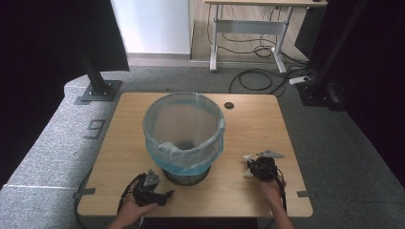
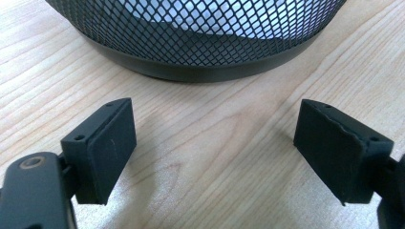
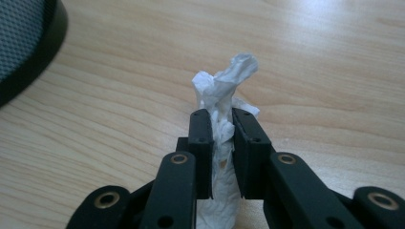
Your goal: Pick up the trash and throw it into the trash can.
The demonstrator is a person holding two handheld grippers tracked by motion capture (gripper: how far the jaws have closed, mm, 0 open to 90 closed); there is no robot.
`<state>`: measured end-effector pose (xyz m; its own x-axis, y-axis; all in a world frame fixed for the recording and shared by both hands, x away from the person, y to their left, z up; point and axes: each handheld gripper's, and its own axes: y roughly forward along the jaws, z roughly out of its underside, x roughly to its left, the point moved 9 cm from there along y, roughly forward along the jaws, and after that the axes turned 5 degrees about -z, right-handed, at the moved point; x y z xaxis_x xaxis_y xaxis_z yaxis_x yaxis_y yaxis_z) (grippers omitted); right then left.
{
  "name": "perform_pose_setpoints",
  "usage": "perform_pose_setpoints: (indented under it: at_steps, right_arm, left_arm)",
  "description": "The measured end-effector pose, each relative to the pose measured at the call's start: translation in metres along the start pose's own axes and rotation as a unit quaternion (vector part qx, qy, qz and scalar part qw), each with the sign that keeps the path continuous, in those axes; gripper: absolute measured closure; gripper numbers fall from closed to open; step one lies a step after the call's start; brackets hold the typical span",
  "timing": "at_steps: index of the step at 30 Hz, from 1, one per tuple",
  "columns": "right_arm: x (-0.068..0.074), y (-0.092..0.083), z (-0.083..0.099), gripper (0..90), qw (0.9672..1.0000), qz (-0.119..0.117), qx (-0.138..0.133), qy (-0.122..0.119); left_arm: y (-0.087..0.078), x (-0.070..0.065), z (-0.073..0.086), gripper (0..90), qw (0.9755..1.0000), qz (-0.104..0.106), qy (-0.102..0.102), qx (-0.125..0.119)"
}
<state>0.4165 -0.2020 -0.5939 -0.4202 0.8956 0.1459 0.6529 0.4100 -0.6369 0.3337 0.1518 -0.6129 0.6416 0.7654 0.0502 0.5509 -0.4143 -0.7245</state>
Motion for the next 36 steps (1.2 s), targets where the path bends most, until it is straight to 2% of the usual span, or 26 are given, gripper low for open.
perform_pose_setpoints:
  at_steps: [4,9,18,19,36]
  right_arm:
    - [0.002,-0.008,-0.007,79.6,0.9997,-0.009,-0.020,0.005]
    - [0.006,-0.016,-0.014,79.6,0.9988,-0.025,-0.042,-0.006]
    - [0.012,-0.036,-0.025,79.5,0.9966,-0.034,-0.074,-0.015]
    - [0.012,-0.042,-0.028,79.5,0.9958,-0.036,-0.083,-0.015]
    - [0.011,-0.072,-0.048,79.6,0.9907,-0.053,-0.124,-0.019]
  left_arm:
    - [0.000,0.000,0.000,14.2,1.0000,0.001,0.001,0.000]
    - [0.000,0.000,0.000,14.2,1.0000,0.001,0.001,0.000]
    - [0.000,0.000,0.000,14.2,1.0000,0.001,0.001,0.000]
    - [0.000,0.000,0.000,14.2,1.0000,0.001,0.001,0.000]
    - [0.000,-0.001,0.000,14.2,1.0000,0.002,0.002,0.000]
